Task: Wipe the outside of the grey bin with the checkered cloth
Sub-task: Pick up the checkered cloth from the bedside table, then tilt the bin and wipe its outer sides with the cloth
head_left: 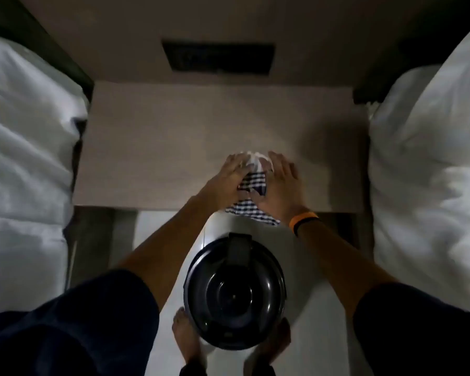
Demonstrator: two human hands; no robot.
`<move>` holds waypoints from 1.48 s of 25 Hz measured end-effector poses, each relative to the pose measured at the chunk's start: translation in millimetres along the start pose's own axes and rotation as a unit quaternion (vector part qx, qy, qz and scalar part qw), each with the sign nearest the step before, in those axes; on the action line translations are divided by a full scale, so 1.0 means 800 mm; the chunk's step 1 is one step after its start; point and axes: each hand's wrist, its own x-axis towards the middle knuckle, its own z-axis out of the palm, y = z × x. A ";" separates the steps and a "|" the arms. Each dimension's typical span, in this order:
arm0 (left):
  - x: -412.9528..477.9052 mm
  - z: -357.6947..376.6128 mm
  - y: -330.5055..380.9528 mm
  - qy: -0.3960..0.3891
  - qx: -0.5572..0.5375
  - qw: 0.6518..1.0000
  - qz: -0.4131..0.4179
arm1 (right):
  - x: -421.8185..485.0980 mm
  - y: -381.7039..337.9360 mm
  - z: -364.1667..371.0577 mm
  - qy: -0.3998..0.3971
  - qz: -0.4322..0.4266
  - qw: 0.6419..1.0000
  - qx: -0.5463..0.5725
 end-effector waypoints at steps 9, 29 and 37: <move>0.015 0.082 -0.025 0.159 -0.049 0.985 -0.034 | -0.002 0.005 0.121 0.136 -0.019 0.991 0.000; -0.300 0.343 0.033 -0.149 0.217 0.965 0.013 | -0.347 -0.033 0.167 0.109 0.261 0.858 0.429; -0.289 0.365 0.042 -0.041 0.217 0.973 -0.074 | -0.435 -0.011 0.198 0.220 0.358 0.524 0.741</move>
